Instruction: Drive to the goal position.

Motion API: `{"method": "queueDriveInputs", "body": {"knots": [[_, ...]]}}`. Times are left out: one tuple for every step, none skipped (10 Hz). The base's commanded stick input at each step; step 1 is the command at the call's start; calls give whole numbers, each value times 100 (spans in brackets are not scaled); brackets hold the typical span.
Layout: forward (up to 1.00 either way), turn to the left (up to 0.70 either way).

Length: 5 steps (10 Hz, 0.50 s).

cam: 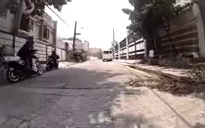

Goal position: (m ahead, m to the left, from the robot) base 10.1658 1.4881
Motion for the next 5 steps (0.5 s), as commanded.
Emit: {"method": "queueDriveInputs", "body": {"knots": [[85,0],[85,0],[85,0],[85,0],[85,0]]}}
